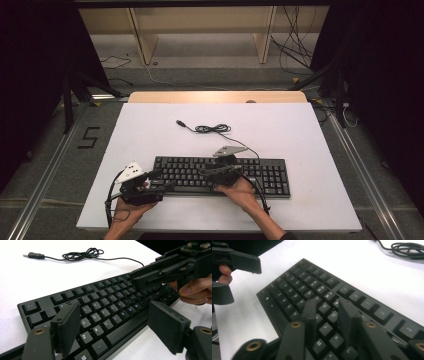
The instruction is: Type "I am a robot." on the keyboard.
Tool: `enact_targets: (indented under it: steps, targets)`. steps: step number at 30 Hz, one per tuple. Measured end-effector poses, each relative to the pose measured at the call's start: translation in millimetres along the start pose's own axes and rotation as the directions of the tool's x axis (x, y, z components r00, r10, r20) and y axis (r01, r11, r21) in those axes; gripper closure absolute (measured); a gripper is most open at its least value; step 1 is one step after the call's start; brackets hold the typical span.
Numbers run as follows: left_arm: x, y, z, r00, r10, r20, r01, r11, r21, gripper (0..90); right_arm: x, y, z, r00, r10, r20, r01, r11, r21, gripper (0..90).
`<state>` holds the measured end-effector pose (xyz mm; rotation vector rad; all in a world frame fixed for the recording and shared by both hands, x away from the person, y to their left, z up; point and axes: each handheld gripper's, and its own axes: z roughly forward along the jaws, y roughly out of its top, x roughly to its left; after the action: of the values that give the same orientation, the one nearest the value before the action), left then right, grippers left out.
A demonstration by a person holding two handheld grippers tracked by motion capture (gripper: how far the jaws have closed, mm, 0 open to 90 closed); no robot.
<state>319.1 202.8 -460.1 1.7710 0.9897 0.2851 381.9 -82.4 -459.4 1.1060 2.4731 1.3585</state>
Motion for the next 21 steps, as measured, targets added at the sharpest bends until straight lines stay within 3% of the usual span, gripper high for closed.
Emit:
enact_targets:
  steps: [7,13,18,21]
  targets:
    - [-0.2,-0.2,0.4,1.0,0.003,0.001,-0.003,1.0,0.0,25.8,-8.8,1.2,-5.9,0.9996,0.026,0.008,-0.026,1.0,-0.003,49.5]
    - [-0.3,-0.2,0.3,1.0,0.004,0.002,-0.004,1.0,-0.001,25.8,-11.8,1.4,-6.4,0.9993,0.034,0.014,-0.034,0.999,-0.002,45.5]
    - [-0.5,-0.2,0.3,1.0,0.005,0.002,-0.005,1.0,-0.002,25.8,-13.0,1.1,-6.0,0.9992,0.033,0.021,-0.033,0.999,0.004,49.6]
    - [-0.4,-0.2,0.2,1.0,0.005,0.001,-0.005,1.0,-0.002,25.8,-13.5,0.7,-6.5,0.9991,0.028,0.032,-0.028,1.0,0.005,61.3]
